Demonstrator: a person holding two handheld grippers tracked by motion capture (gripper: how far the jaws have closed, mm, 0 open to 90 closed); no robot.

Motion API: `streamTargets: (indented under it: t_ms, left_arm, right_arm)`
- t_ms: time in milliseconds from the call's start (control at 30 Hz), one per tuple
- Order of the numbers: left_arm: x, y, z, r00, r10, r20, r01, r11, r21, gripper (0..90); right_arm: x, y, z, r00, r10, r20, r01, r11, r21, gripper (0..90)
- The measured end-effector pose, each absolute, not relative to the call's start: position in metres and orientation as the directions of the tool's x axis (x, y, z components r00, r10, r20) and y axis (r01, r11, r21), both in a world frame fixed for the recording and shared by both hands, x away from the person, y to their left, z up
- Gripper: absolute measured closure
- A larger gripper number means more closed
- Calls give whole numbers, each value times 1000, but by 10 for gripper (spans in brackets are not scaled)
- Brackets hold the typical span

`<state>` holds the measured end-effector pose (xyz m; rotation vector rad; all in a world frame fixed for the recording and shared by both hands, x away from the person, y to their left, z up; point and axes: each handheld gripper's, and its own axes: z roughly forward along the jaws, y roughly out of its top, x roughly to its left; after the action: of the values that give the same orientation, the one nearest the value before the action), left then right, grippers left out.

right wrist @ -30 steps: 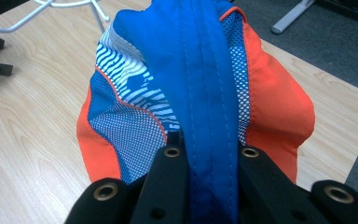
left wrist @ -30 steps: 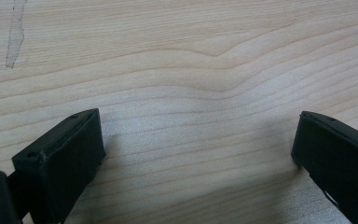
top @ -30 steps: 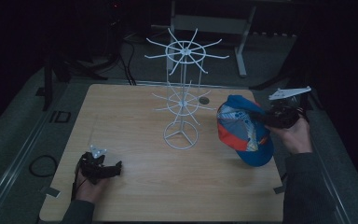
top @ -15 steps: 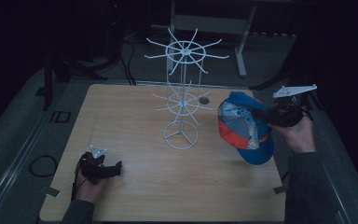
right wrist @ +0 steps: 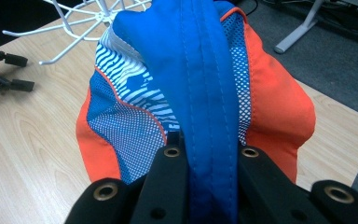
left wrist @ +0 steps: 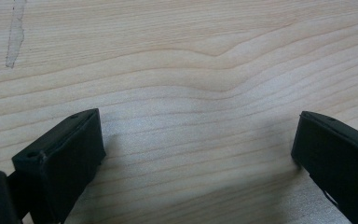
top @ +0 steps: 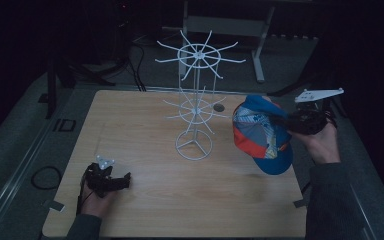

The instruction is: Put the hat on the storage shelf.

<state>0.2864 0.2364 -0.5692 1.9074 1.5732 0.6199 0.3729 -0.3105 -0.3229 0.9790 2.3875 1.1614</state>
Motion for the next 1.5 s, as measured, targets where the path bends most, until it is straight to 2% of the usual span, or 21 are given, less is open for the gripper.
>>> streamTargets:
  t_ms: [1500]
  left_arm:
    - [286, 236, -569, 195, 981, -12, 709, -132, 693, 27]
  right_arm:
    - [363, -314, -281, -761, 648, 20, 368, 406, 837, 878]
